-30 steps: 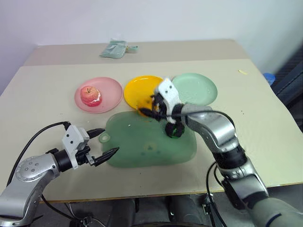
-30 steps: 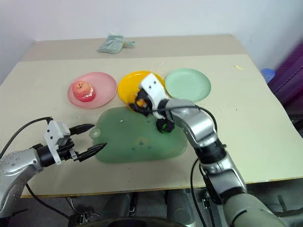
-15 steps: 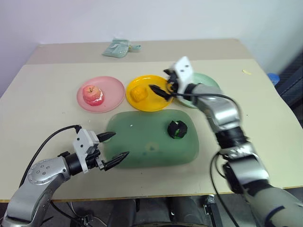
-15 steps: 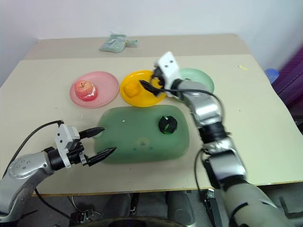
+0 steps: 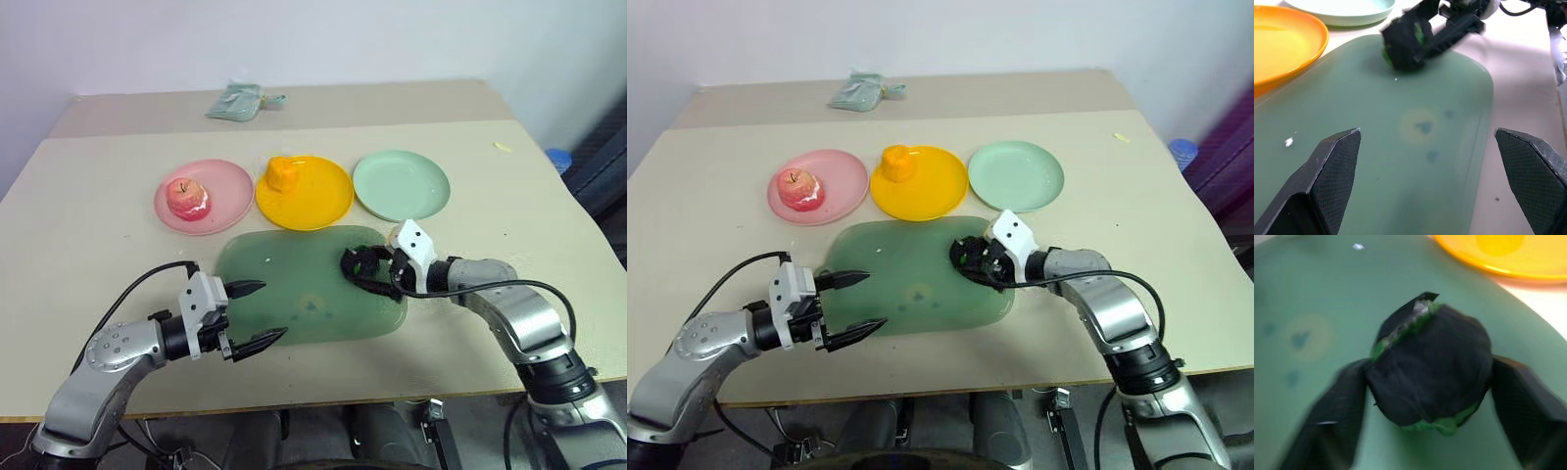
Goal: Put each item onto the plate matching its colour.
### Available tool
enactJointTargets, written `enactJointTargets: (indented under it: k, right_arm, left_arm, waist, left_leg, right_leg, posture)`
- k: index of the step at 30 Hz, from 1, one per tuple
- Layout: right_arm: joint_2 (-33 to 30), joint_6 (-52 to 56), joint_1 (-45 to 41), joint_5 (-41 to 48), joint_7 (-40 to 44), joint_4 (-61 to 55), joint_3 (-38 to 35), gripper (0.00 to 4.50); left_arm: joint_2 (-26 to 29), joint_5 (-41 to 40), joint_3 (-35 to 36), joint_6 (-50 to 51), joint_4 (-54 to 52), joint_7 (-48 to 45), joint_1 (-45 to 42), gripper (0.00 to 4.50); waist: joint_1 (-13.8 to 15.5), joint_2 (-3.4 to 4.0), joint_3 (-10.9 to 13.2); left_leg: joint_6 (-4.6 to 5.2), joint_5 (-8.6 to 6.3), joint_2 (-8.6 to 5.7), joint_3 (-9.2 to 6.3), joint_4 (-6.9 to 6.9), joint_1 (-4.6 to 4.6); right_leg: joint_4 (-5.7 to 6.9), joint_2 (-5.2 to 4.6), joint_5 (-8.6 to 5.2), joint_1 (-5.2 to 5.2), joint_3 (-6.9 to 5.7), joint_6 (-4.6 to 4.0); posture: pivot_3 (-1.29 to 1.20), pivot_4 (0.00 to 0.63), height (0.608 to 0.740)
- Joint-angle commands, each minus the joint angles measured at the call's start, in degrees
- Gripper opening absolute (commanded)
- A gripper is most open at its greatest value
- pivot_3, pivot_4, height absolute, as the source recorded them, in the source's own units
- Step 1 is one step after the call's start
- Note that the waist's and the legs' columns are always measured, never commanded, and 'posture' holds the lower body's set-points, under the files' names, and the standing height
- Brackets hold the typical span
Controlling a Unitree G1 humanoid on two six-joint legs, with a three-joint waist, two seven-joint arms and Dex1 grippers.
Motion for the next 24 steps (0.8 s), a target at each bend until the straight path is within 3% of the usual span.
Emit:
enactJointTargets:
  k: [1,5,10,13,15,17,24]
  right_arm:
    - [1.1,1.2,-2.8,2.8,-2.4,-2.4,-5.7,1.75]
    - [5.0,2.6,-9.4,1.8,-11.0,6.0,-11.2,1.75]
    - [8.0,-3.0,-18.5,-5.2,-22.2,25.9,-13.2,1.75]
    - [9.1,-8.8,-21.6,-6.0,-22.5,32.4,-14.0,2.66]
    - [8.4,-13.3,-21.7,-8.6,-22.3,32.1,-12.3,3.76]
    - [7.1,-17.3,-20.4,-10.3,-21.0,30.3,-11.3,4.41]
    - [-1.1,-23.1,-8.0,-4.7,-6.9,21.1,-16.1,4.41]
  left_arm:
    - [0.0,0.0,0.5,-0.7,-1.3,0.3,-0.1,4.5]
    - [-0.1,0.2,0.6,0.1,-1.9,1.7,0.0,4.5]
    - [-0.7,-0.4,0.3,2.1,-4.1,4.2,-0.4,4.5]
    - [-0.8,-0.5,0.4,3.2,-5.2,5.5,-0.5,4.5]
    - [-0.8,-0.6,1.9,3.2,-5.2,6.4,-0.2,4.5]
    - [-1.4,-1.3,4.0,3.3,-4.9,7.8,0.2,4.5]
    - [-3.5,-2.9,19.3,1.1,3.0,13.1,3.2,4.5]
  waist:
    - [0.2,0.0,0.0]
    - [0.0,0.0,0.0]
    - [0.0,0.0,0.0]
    - [-0.1,0.03,0.0]
    - [-0.1,0.09,0.1]
    - [-0.2,0.13,0.1]
    - [0.2,0.1,0.1]
  left_leg:
    - [0.0,0.0,-0.01,-0.02,0.01,-0.01]
    - [0.0,0.0,-0.02,-0.02,0.04,0.0]
    - [-0.01,0.0,-0.02,0.0,0.02,-0.01]
    - [0.0,0.0,-0.03,0.04,0.0,-0.04]
    - [0.0,0.0,-0.03,0.07,-0.02,-0.05]
    - [0.0,0.0,-0.02,0.08,-0.02,-0.05]
    - [0.01,-0.01,-0.01,0.01,0.01,-0.05]
  right_leg:
    - [0.0,-0.02,0.0,0.0,-0.01,0.0]
    - [0.01,-0.04,0.0,0.02,-0.01,0.01]
    - [0.02,-0.02,0.0,-0.01,-0.01,0.0]
    - [0.0,-0.03,0.0,-0.06,0.0,0.0]
    - [0.01,-0.03,0.01,-0.08,0.01,0.01]
    - [0.02,-0.03,0.01,-0.1,0.02,0.01]
    - [-0.01,-0.02,0.01,-0.02,-0.02,0.02]
  posture:
    - [0.0,0.15,0.74]
    - [0.0,0.15,0.74]
    - [0.0,0.15,0.74]
    - [0.0,0.15,0.74]
    - [0.0,0.15,0.74]
    - [0.0,0.15,0.74]
    - [0.0,0.15,0.74]
